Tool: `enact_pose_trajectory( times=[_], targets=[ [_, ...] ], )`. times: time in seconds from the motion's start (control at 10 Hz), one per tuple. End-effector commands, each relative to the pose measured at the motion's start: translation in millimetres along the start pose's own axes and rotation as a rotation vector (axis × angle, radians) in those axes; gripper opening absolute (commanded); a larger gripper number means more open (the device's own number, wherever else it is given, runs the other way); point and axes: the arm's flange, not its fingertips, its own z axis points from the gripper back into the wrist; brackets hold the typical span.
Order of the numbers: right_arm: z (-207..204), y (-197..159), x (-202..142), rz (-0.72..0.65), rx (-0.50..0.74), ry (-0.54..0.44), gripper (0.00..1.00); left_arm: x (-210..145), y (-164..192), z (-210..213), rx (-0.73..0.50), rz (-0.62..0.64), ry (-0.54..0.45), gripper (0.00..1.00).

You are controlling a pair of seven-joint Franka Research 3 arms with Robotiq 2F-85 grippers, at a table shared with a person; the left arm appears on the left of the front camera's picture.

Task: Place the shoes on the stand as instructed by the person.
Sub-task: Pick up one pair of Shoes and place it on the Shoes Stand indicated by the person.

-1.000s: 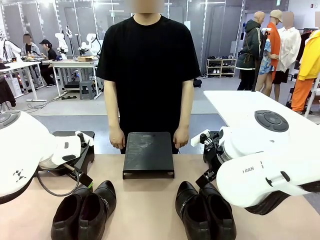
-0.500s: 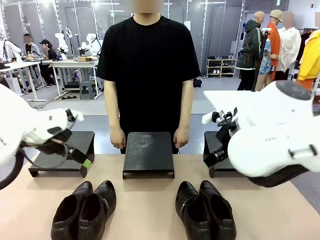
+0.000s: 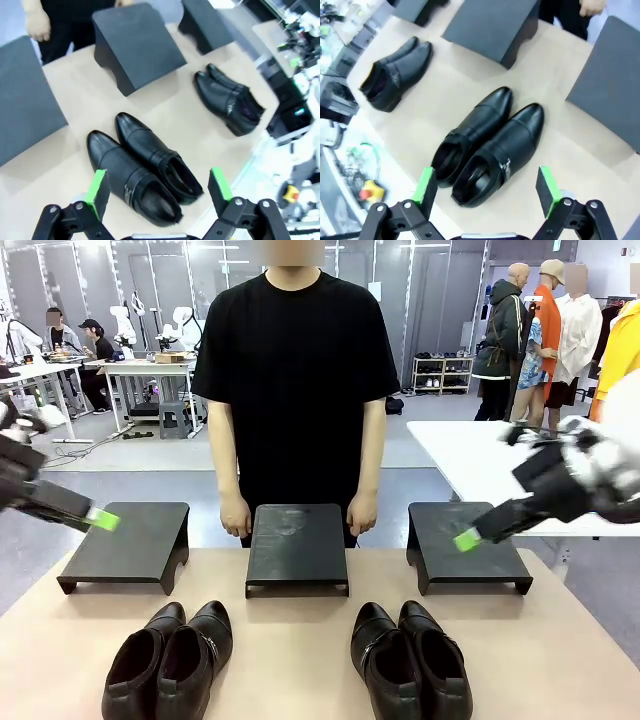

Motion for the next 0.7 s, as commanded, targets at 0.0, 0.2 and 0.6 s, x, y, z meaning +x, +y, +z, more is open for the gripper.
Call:
enact_pose_trajectory(
  times=[0.0, 0.2, 0.6],
  targets=[
    [35.9, -36.2, -26.8, -0.103, 0.069, -0.046, 1.0, -24.1, 24.9, 45.5, -0.059, 0.076, -0.057, 1.0],
    [68.8, -53.7, -60.2, -0.161, 0.076, -0.129, 1.0, -56.1, 37.5, 88.1, -0.068, 0.146, -0.161, 1.0],
    [129.9, -100.8, -169.1, -0.343, 0.299, -0.417, 1.0, -146.5, 54.1, 149.4, -0.296, 0.265, -0.333, 1.0]
  ],
)
